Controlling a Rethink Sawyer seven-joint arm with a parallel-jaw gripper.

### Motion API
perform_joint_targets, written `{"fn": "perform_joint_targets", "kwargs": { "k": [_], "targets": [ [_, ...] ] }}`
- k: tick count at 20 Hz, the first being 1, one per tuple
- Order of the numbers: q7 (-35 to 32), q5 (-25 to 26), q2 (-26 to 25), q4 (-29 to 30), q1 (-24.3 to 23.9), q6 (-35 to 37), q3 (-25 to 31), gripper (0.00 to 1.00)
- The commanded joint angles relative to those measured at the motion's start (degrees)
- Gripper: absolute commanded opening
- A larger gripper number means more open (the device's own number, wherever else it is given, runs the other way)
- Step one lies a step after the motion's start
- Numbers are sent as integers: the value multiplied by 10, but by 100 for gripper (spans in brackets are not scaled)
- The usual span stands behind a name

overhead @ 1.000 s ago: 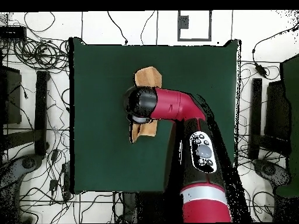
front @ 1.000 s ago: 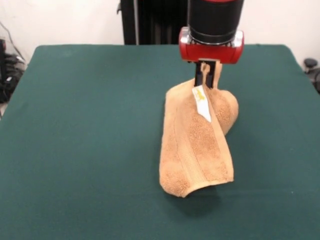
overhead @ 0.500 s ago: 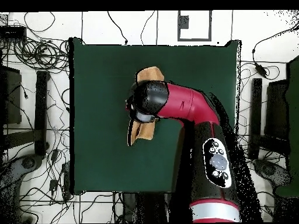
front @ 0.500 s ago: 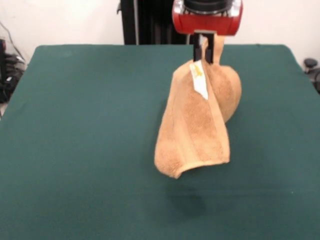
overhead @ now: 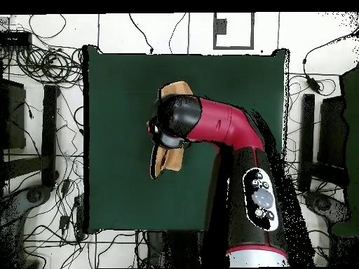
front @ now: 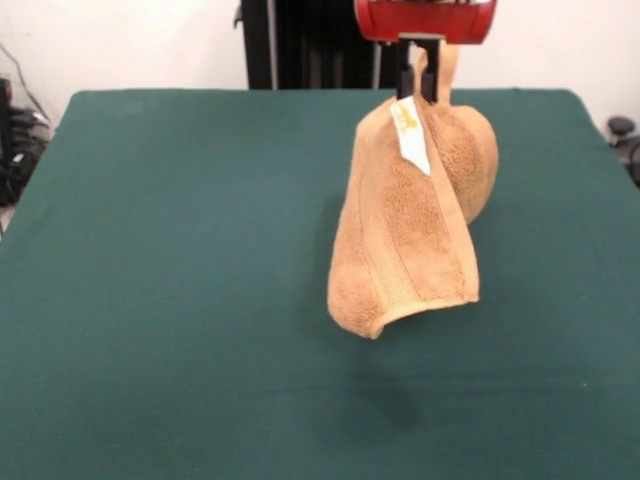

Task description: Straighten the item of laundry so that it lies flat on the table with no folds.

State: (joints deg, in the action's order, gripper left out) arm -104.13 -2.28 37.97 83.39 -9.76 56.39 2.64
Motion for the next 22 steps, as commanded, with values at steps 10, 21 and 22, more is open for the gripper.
{"fn": "perform_joint_targets", "kwargs": {
  "k": [10,21,22],
  "targets": [
    [-135,2,-44,42,43,-116,-4,0],
    [-152,11,-73,80,75,-266,-36,0],
    [-152,11,-76,83,77,-280,-40,0]
  ]
}}
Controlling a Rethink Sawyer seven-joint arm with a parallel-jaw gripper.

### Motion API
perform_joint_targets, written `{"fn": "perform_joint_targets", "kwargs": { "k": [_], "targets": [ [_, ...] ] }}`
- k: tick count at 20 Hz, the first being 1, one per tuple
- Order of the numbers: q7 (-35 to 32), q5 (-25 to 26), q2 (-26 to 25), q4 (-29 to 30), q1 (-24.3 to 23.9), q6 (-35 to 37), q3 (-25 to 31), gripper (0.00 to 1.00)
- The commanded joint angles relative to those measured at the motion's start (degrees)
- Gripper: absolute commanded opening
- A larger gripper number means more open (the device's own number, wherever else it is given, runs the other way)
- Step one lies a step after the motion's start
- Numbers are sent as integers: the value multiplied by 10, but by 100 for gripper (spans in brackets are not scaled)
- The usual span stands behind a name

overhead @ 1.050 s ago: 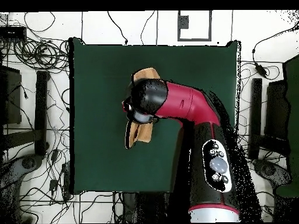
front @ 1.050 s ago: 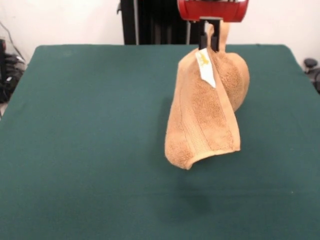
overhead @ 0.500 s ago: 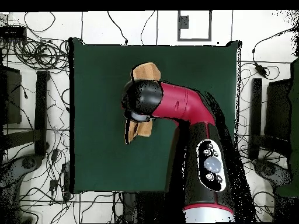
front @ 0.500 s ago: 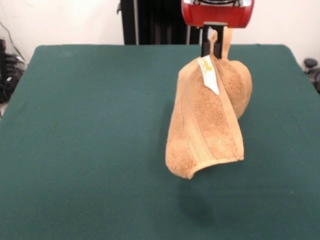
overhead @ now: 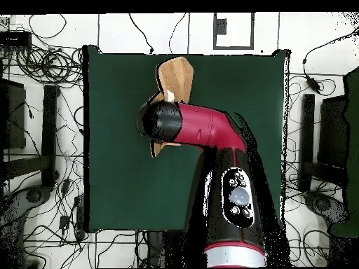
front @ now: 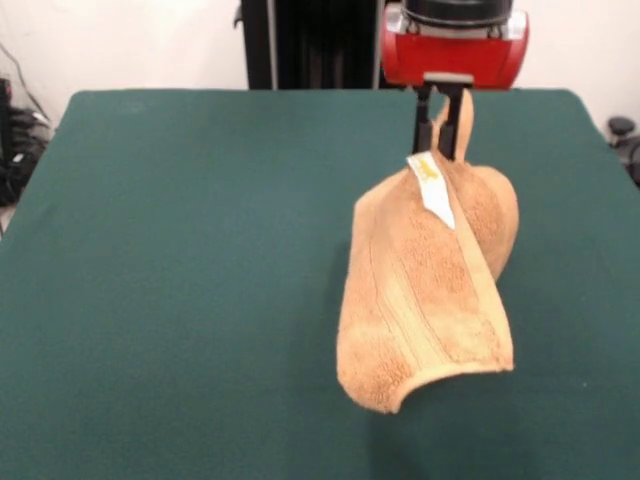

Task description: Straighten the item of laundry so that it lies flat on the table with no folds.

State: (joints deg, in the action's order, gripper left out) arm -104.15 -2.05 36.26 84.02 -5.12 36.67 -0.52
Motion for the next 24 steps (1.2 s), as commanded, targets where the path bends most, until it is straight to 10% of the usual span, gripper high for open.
{"fn": "perform_joint_targets", "kwargs": {
  "k": [1,24],
  "targets": [
    [-149,9,-61,79,32,-95,-10,0],
    [-45,67,-106,95,30,-86,-43,0]
  ]
}}
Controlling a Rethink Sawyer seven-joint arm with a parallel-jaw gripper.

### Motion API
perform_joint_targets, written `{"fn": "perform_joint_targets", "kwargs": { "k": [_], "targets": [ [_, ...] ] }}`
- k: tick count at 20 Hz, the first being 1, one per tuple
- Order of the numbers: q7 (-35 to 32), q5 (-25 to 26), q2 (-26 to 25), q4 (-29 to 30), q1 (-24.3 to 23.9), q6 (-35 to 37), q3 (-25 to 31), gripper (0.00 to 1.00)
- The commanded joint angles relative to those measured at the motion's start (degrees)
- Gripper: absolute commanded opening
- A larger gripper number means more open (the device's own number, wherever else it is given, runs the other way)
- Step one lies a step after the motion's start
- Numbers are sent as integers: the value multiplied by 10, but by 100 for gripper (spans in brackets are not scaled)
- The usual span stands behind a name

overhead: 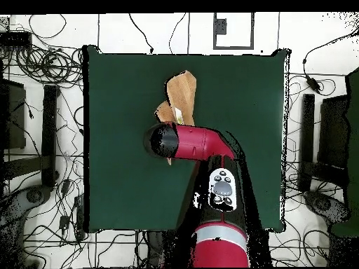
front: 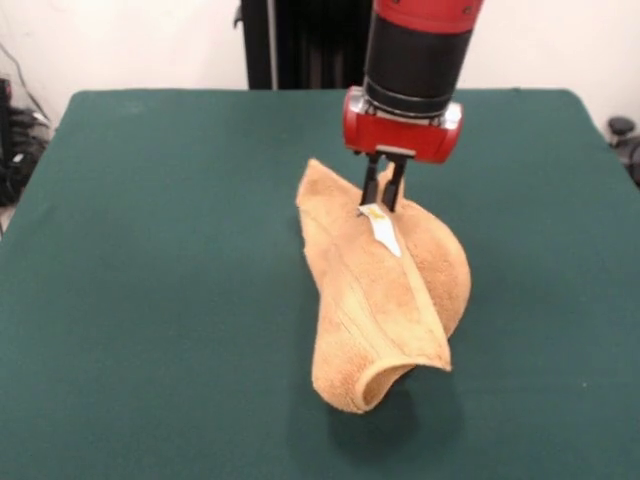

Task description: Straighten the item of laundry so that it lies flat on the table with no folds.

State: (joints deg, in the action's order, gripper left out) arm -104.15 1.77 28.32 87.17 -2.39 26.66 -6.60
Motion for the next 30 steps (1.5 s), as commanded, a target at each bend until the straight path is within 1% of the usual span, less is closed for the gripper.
{"fn": "perform_joint_targets", "kwargs": {
  "k": [1,4,13,18,27,30],
  "targets": [
    [-44,31,-27,64,0,13,19,0],
    [-46,40,-29,63,3,9,11,0],
    [-28,49,-24,66,-17,29,24,0],
    [-27,53,-24,66,-27,25,28,0],
    [-22,64,-6,69,-23,26,23,0],
    [-24,70,-3,71,-22,13,22,0]
  ]
}}
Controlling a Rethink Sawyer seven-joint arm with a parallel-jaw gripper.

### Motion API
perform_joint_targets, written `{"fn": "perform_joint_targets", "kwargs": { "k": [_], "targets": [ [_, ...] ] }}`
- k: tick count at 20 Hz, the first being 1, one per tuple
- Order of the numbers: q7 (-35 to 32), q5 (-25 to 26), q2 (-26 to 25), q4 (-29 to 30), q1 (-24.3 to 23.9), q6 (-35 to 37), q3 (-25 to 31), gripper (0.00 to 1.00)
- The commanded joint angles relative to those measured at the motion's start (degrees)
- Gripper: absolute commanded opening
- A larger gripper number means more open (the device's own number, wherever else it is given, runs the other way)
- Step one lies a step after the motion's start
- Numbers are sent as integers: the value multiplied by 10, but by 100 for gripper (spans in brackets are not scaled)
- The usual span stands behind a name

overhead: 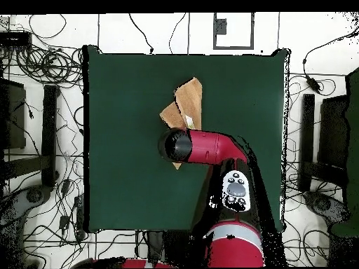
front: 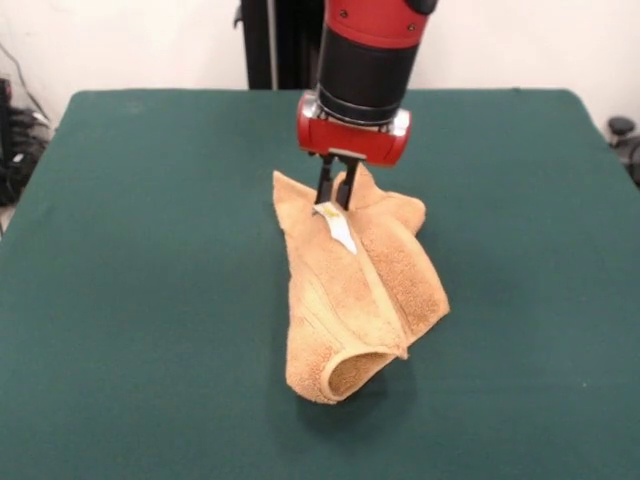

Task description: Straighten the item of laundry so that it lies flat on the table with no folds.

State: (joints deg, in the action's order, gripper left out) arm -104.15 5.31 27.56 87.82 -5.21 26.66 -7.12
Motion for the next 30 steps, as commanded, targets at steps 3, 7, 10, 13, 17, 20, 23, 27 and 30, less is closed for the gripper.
{"fn": "perform_joint_targets", "kwargs": {
  "k": [3,7,10,13,17,20,23,27,30],
  "targets": [
    [-19,39,12,66,2,15,31,0],
    [-19,45,14,63,-2,19,35,0],
    [-15,49,18,57,-4,27,36,0],
    [-16,50,21,58,-6,24,38,0],
    [-19,49,23,58,-5,28,37,100],
    [-17,46,24,60,-10,30,42,100],
    [-17,48,23,58,-9,25,43,100],
    [-17,48,24,63,-14,11,48,100],
    [-20,51,23,56,-9,13,41,100]
  ]
}}
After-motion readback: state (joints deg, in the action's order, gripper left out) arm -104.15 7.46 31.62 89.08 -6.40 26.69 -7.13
